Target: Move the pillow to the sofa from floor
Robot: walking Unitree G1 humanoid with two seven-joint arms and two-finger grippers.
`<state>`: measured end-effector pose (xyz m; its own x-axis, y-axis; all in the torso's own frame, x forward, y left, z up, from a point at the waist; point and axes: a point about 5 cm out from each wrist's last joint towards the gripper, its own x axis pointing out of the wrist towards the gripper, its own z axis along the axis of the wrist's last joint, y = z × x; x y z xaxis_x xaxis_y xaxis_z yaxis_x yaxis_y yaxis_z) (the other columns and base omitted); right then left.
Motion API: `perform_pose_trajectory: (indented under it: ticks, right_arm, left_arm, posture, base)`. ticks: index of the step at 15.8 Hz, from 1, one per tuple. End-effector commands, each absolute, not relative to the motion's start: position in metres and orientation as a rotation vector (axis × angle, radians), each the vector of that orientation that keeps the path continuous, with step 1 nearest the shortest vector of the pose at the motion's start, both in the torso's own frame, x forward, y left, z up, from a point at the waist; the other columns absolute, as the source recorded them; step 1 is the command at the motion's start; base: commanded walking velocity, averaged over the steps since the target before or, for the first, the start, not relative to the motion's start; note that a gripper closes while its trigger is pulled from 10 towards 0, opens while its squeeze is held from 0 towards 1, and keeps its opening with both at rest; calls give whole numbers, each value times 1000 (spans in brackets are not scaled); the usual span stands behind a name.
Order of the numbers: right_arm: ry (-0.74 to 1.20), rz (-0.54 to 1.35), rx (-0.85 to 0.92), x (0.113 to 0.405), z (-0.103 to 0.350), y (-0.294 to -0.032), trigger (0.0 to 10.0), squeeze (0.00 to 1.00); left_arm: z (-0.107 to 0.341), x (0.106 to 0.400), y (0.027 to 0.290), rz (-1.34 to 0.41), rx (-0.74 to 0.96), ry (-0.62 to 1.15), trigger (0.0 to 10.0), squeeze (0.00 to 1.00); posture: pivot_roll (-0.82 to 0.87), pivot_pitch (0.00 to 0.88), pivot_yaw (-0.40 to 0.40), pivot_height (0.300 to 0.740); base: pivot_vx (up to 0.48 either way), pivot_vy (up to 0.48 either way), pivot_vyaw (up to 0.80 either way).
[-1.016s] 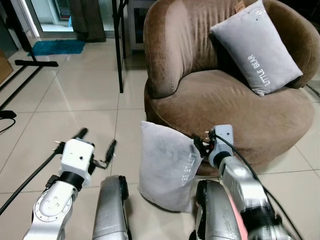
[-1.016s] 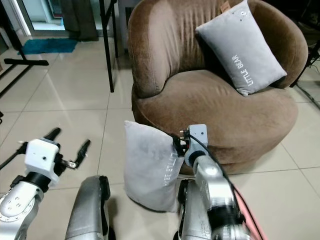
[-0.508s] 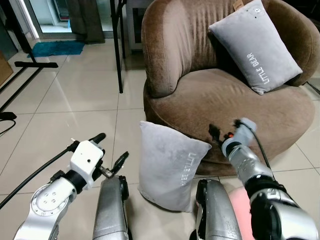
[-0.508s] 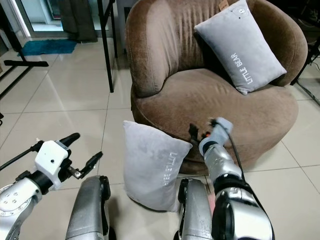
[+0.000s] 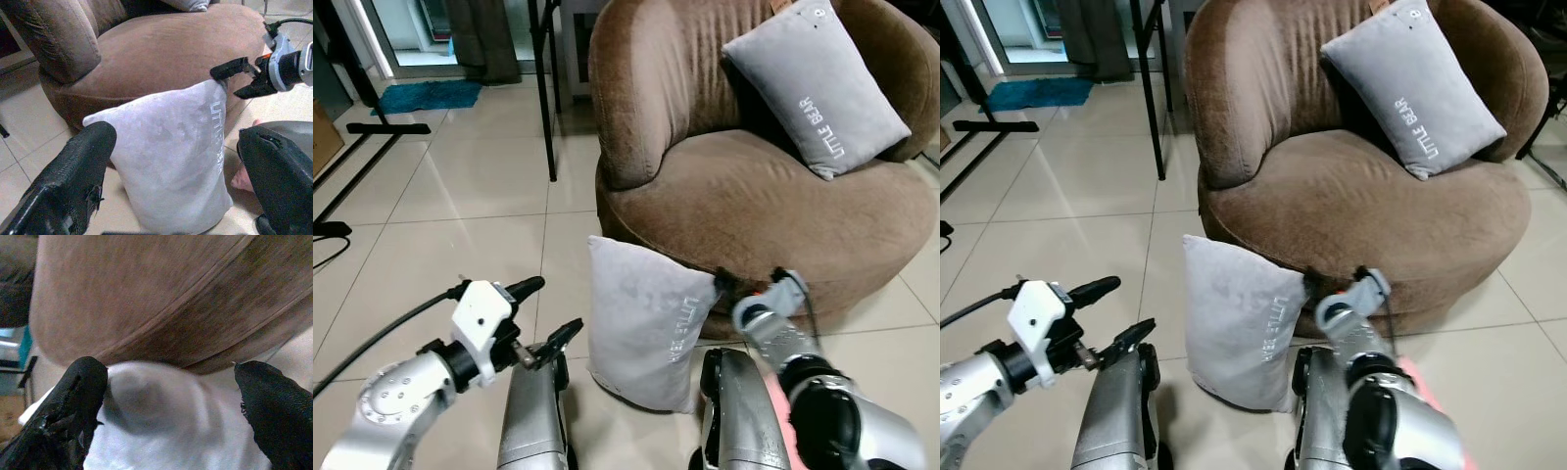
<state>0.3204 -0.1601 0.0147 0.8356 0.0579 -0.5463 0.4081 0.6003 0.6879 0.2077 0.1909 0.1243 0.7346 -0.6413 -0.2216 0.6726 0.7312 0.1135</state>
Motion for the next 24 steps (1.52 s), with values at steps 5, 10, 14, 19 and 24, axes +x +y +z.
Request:
perform_pose_trajectory:
  ticks: [5,10,14,19,24]
  right_arm:
    - [518,-209,929,330,25,-140,10000,0]
    - [540,-202,862,332,27,-125,9569,0]
    - [553,-206,855,331,26,-119,0,0]
    - [564,-276,898,327,20,-125,0,0]
    - [563,-290,912,325,18,-126,0,0]
  left_arm:
    - [131,205,192,-756,196,187,10000,0]
    - [131,192,195,-755,202,222,10000,0]
    - [132,185,198,-749,203,239,10000,0]
    - [131,178,198,-756,200,262,10000,0]
    - [131,176,198,-759,200,269,10000,0]
  posture:
    - [125,0,41,462]
    - [165,0,12,462]
    - [178,0,0,462]
    - [185,0,3,462]
    - [186,0,0,462]
  base:
    - [0,0,0]
    - [0,0,0]
    - [0,0,0]
    - [0,0,0]
    - [0,0,0]
